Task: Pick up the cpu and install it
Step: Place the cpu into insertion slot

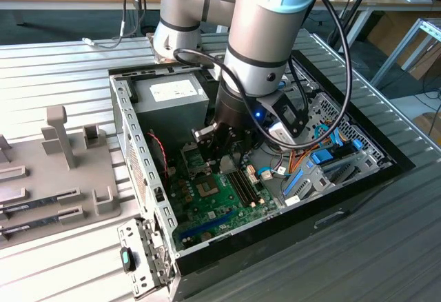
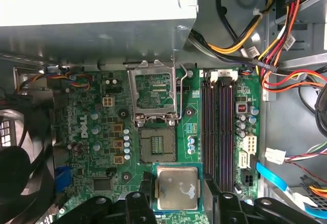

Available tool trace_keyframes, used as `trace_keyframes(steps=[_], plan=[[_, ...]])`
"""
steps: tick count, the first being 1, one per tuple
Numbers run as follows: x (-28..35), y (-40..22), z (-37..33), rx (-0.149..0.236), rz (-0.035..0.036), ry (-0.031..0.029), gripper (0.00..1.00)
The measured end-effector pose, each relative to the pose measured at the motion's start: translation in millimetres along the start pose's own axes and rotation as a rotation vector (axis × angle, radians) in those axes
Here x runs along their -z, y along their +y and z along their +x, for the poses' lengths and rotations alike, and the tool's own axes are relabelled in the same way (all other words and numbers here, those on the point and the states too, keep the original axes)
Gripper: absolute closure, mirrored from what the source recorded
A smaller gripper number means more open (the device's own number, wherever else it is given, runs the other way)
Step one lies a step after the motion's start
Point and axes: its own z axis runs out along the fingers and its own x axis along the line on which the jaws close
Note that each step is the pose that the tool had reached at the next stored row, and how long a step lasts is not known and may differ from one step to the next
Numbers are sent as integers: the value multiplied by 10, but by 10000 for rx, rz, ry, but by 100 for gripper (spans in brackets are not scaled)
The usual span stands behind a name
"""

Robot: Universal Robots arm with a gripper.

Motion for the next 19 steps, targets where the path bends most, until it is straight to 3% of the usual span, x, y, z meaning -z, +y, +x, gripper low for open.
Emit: trace_keyframes(steps=[10, 19], plan=[[-47, 4, -1, 0, -1, -1, 53], [-136, 12, -1, 0, -1, -1, 53]])
